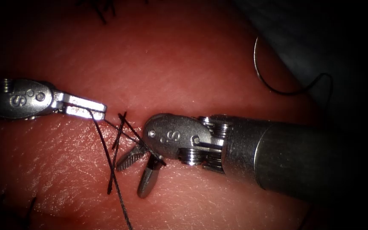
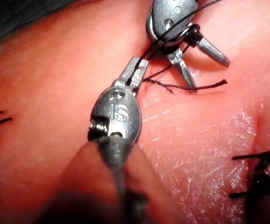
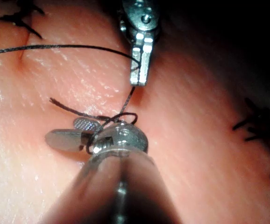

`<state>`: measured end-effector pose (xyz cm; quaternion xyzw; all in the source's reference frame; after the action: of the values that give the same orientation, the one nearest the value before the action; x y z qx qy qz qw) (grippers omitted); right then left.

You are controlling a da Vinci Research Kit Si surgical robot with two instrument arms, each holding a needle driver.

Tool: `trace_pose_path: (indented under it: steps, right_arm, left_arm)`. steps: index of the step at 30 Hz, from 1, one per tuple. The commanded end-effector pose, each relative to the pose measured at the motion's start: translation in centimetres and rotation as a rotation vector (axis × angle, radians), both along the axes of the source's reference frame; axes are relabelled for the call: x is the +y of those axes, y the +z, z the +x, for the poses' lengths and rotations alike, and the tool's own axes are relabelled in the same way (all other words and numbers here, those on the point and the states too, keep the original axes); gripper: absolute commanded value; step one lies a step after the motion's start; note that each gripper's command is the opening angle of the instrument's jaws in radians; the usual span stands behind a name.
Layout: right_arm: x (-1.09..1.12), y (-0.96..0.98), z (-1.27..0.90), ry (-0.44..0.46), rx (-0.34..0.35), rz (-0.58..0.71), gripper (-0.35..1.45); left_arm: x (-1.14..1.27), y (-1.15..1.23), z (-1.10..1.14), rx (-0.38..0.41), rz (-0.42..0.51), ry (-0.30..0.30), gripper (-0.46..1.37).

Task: Wound Closure
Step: Grab the short tail with the right gripper

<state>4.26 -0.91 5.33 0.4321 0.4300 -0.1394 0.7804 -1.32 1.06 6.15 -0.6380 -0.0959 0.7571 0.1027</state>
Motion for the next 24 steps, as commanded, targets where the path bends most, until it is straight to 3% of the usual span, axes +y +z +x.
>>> trace_pose_path:
  steps: [1, 12, 24]
  right_arm:
    - [0.02, -0.01, 0.0, -0.001, 0.0, 0.003, 0.74]
    - [0.29, -0.16, 0.0, -0.004, 0.028, 0.006, 0.74]
    - [0.45, -0.2, 0.01, -0.014, 0.077, -0.018, 0.75]
  left_arm:
    - [0.0, 0.0, 0.0, -0.002, 0.001, 0.003, -0.35]
    - [0.03, -0.01, 0.02, -0.015, 0.004, -0.002, -0.35]
    - [0.17, -0.05, 0.04, -0.032, 0.003, -0.009, -0.35]
